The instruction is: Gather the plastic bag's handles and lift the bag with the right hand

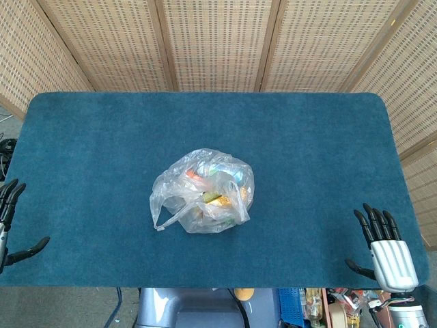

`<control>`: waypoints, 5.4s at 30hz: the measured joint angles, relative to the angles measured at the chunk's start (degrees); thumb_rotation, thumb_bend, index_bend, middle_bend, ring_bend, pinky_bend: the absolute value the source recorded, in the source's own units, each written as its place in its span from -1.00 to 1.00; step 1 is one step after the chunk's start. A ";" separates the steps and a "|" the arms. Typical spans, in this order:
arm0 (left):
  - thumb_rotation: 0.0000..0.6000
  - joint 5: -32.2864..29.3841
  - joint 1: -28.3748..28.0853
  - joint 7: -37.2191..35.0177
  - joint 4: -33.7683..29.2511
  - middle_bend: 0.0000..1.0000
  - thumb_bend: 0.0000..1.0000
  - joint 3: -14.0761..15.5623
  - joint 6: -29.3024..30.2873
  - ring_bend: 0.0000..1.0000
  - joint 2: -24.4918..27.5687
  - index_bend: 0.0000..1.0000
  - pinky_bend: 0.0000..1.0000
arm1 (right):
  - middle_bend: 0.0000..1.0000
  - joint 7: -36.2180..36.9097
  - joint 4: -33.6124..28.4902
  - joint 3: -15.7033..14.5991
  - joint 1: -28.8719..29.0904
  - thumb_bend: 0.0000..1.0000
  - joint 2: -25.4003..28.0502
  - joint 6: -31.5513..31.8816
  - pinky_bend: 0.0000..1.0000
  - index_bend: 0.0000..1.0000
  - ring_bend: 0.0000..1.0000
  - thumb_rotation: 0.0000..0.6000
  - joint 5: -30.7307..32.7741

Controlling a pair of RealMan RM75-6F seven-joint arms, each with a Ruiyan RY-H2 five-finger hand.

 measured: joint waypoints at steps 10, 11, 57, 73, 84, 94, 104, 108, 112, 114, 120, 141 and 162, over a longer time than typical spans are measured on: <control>1.00 -0.16 0.15 0.26 0.16 -1.00 -0.61 0.06 0.07 -1.00 -0.18 -1.00 -1.00 | -1.00 0.34 -0.33 -0.34 0.38 -1.00 0.29 -1.11 -1.00 -1.00 -1.00 1.00 -0.15; 1.00 -0.12 0.13 0.32 0.15 -1.00 -0.61 0.08 0.02 -1.00 -0.22 -1.00 -1.00 | -1.00 1.06 -0.55 -0.50 0.59 -1.00 0.50 -1.70 -1.00 -1.00 -1.00 1.00 -0.15; 1.00 -8.12 -2.24 -5.61 0.71 -1.00 -0.61 -2.89 -4.66 -1.00 2.27 -1.00 -1.00 | -0.98 21.17 -13.38 13.20 40.26 -1.00 -1.31 -51.86 -1.00 -0.95 -1.00 1.00 26.85; 1.00 -9.44 -2.51 -7.37 1.19 -1.00 -0.61 -3.40 -5.35 -1.00 2.90 -1.00 -1.00 | -0.76 37.68 -12.94 20.57 43.53 -1.00 -6.17 -56.82 -1.00 -0.78 -1.00 1.00 33.31; 1.00 -9.64 -2.66 -7.30 1.16 -1.00 -0.61 -3.41 -5.62 -1.00 2.93 -1.00 -1.00 | -0.62 52.16 -12.64 26.49 43.33 -1.00 -6.83 -64.20 -0.93 -0.72 -0.92 1.00 37.04; 1.00 -10.23 -2.87 -7.45 1.20 -1.00 -0.61 -3.58 -6.00 -1.00 2.94 -1.00 -1.00 | -0.50 65.27 -11.89 35.32 39.80 -1.00 -8.09 -72.60 -0.76 -0.63 -0.75 1.00 37.95; 1.00 -10.68 -3.00 -7.01 1.07 -1.00 -0.60 -3.62 -6.24 -1.00 2.86 -1.00 -1.00 | -0.24 69.14 -9.20 42.85 35.92 -1.00 -9.86 -84.43 -0.71 -0.37 -0.50 1.00 37.59; 1.00 -11.05 -3.22 -6.71 1.19 -1.00 -0.59 -3.75 -6.55 -1.00 2.67 -1.00 -1.00 | -0.21 68.17 -7.82 45.02 34.57 -1.00 -10.91 -88.43 -0.70 -0.33 -0.46 1.00 37.67; 1.00 -11.77 -4.28 -5.69 1.95 -1.00 -0.55 -4.00 -8.13 -1.00 2.04 -1.00 -1.00 | -0.13 65.43 -6.33 47.08 33.28 -1.00 -12.18 -92.13 -0.59 -0.25 -0.37 1.00 38.47; 1.00 -11.78 -4.83 -5.17 2.76 -1.00 -0.53 -4.18 -8.55 -1.00 1.60 -1.00 -1.00 | -0.11 63.53 -5.61 48.10 32.70 -0.98 -12.74 -93.98 -0.49 -0.23 -0.35 1.00 39.24; 1.00 -9.16 -7.91 -2.23 9.33 -1.00 -0.52 -4.77 -10.13 -1.00 -1.15 -1.00 -1.00 | -0.07 58.33 -3.74 50.04 31.60 -0.84 -13.91 -96.99 -0.33 -0.22 -0.27 1.00 42.10; 1.00 9.51 -20.23 -5.93 32.26 -1.00 -0.36 -1.41 -16.12 -1.00 -13.99 -0.54 -1.00 | 0.05 51.23 -1.20 48.52 32.97 -0.76 -13.46 -95.64 -0.21 -0.15 -0.19 1.00 48.92; 1.00 20.98 -27.78 -21.58 71.11 -1.00 -0.36 3.39 -2.91 -1.00 -39.84 -0.39 -1.00 | 0.05 49.06 -0.48 47.63 33.95 -0.73 -12.11 -93.47 -0.21 -0.15 -0.19 1.00 52.74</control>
